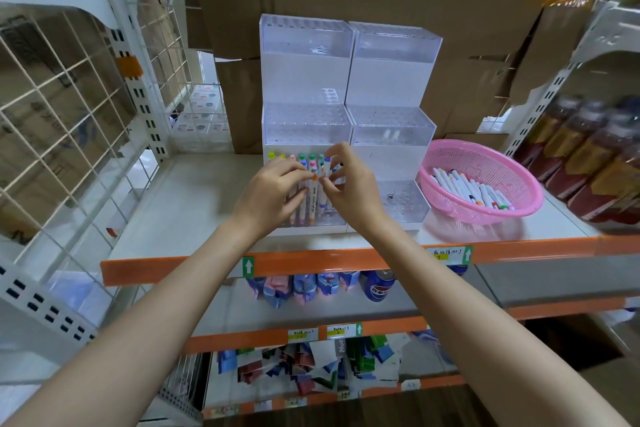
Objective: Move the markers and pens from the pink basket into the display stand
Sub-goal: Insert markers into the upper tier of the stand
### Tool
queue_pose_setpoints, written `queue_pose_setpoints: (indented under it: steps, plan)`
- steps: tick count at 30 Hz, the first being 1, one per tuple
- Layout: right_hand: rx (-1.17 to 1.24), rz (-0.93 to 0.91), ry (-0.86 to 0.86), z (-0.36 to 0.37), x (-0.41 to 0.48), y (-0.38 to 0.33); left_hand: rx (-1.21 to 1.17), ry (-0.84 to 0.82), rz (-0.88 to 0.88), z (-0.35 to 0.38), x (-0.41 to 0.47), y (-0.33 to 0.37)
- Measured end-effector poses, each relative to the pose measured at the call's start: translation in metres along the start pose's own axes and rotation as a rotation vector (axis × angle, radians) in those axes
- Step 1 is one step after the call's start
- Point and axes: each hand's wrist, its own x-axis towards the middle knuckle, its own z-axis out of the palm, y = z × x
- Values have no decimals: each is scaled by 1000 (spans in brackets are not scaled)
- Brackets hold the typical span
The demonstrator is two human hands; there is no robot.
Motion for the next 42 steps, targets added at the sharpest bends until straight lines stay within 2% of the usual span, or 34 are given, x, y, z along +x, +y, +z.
queue_pose_setpoints:
  steps: [14,29,42]
  plan:
    - [-98,19,-82,4,-8,7,25,-22,-10,-3,-7,-5]
    - [-144,-56,-52,3,-8,8,73,-78,-56,-6,-12,-2]
    - [-315,-161,-6,-22,-16,16,164,-101,-49,2,12,17]
